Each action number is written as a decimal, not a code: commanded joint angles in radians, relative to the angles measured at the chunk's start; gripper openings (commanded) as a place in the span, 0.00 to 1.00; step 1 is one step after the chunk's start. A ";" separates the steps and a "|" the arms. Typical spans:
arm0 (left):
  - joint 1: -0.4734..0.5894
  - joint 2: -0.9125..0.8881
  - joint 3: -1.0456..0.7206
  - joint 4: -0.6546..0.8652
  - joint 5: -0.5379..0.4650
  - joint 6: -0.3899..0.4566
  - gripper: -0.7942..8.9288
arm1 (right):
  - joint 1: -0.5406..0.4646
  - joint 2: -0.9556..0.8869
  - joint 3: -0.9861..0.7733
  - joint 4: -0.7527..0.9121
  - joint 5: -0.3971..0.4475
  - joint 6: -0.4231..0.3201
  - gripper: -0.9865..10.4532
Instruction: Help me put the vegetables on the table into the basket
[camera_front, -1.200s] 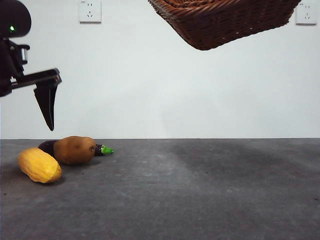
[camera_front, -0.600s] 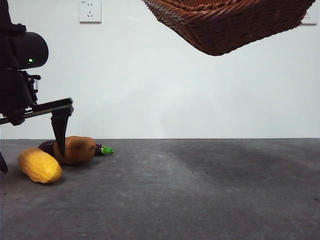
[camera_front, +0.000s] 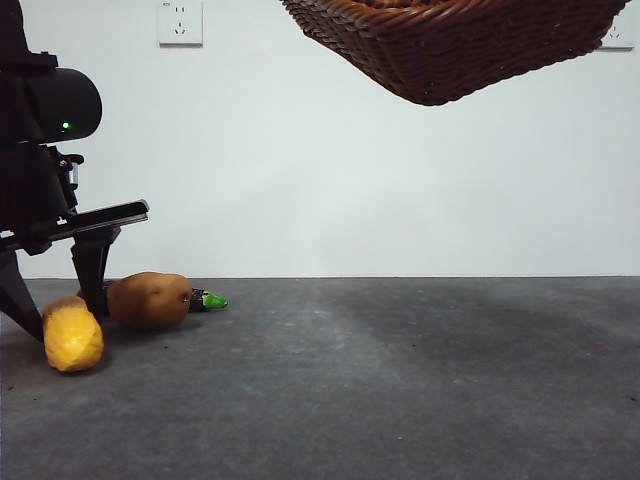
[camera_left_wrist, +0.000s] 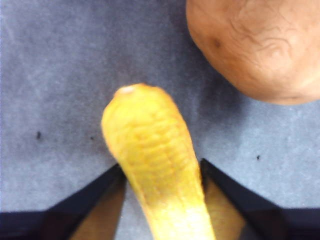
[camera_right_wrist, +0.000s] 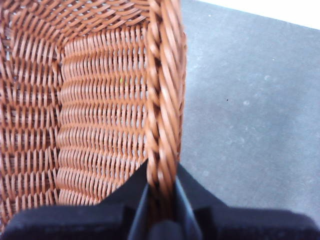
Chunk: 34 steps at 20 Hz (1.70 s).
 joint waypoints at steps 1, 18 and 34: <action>-0.005 0.010 -0.003 0.005 0.018 -0.003 0.07 | 0.003 -0.009 0.002 0.013 -0.008 0.003 0.08; -0.040 -0.771 -0.004 -0.127 0.293 0.313 0.07 | 0.005 0.093 -0.269 0.184 -0.047 0.232 0.08; -0.500 -0.501 -0.007 0.216 0.198 0.047 0.07 | 0.214 0.122 -0.467 0.511 -0.053 0.441 0.08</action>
